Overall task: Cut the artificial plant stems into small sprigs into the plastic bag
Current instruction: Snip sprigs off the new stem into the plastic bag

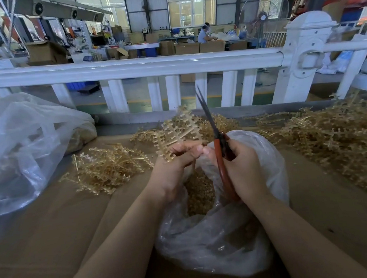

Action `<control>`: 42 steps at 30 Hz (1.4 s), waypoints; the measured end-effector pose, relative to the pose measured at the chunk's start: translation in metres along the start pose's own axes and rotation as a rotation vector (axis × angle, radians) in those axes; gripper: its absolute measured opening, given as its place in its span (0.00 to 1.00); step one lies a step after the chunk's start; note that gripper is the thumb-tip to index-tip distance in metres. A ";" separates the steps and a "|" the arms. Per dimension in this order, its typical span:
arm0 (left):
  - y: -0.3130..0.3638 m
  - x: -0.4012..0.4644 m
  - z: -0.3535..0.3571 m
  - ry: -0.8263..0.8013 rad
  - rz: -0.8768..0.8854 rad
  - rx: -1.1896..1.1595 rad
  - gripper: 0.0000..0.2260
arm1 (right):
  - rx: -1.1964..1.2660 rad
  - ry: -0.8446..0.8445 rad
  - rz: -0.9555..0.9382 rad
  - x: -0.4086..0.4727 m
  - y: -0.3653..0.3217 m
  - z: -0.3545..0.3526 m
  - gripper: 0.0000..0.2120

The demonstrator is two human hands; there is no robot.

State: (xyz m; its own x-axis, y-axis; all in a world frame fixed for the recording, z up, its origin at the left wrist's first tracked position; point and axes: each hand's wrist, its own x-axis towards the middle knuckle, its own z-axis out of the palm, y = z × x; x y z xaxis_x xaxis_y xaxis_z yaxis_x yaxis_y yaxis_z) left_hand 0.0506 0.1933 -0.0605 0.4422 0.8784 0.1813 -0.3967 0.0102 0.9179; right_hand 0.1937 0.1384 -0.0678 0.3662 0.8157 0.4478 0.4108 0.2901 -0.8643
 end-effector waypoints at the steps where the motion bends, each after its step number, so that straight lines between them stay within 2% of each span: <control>1: -0.001 -0.001 0.001 -0.021 0.007 0.044 0.09 | 0.059 0.008 0.028 0.001 -0.001 0.000 0.07; 4: -0.002 -0.002 0.000 -0.028 0.049 0.218 0.05 | 0.165 0.017 0.066 0.004 -0.001 -0.003 0.05; 7: -0.002 -0.003 -0.001 -0.083 0.120 0.506 0.11 | 0.205 -0.001 0.107 0.004 -0.003 -0.004 0.02; 9: -0.002 -0.004 -0.002 -0.137 0.116 0.573 0.12 | 0.200 -0.021 0.120 0.004 -0.004 -0.003 0.03; 12: 0.008 -0.005 -0.007 -0.308 0.035 0.419 0.13 | 0.152 -0.040 0.130 0.005 -0.004 -0.004 0.04; 14: 0.014 -0.004 -0.017 -0.410 -0.029 0.185 0.25 | 0.146 -0.046 0.153 0.005 -0.004 -0.004 0.05; 17: 0.022 -0.004 -0.030 -0.409 -0.153 -0.082 0.45 | 0.174 -0.070 0.181 0.005 -0.003 -0.004 0.05; 19: 0.028 -0.006 -0.033 -0.407 -0.222 -0.146 0.51 | 0.168 -0.098 0.172 0.004 -0.003 -0.003 0.05; 21: 0.029 -0.006 -0.031 -0.353 -0.256 -0.083 0.47 | 0.152 -0.126 0.160 0.004 -0.004 -0.003 0.06; 25: 0.021 -0.003 -0.018 -0.236 -0.246 0.060 0.19 | 0.153 -0.125 0.185 0.005 -0.005 -0.002 0.05; 26: 0.021 -0.004 -0.016 -0.235 -0.250 0.075 0.16 | 0.143 -0.126 0.187 0.005 -0.005 -0.002 0.04; 29: 0.025 -0.002 -0.019 -0.202 -0.290 0.091 0.27 | 0.141 -0.138 0.175 0.006 -0.004 -0.003 0.06; 33: 0.025 -0.001 -0.023 -0.175 -0.321 0.090 0.29 | 0.132 -0.165 0.195 0.005 -0.005 -0.003 0.09; 36: 0.026 -0.001 -0.024 -0.182 -0.333 0.052 0.25 | 0.111 -0.171 0.191 0.004 -0.006 -0.002 0.08; 39: 0.027 -0.003 -0.020 -0.296 -0.294 0.141 0.10 | 0.171 -0.206 0.171 0.004 -0.010 -0.002 0.05; 40: 0.026 -0.003 -0.017 -0.271 -0.278 0.158 0.06 | 0.168 -0.225 0.162 0.003 -0.011 -0.002 0.05; 42: 0.022 -0.002 -0.015 -0.188 -0.252 0.169 0.07 | 0.140 -0.228 0.168 0.003 -0.011 -0.003 0.06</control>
State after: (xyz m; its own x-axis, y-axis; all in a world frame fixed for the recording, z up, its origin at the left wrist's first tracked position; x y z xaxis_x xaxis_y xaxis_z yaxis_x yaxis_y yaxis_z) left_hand 0.0292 0.1984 -0.0461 0.6555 0.7551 -0.0107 -0.1246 0.1220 0.9847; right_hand 0.1924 0.1364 -0.0561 0.2165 0.9447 0.2465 0.2359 0.1944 -0.9521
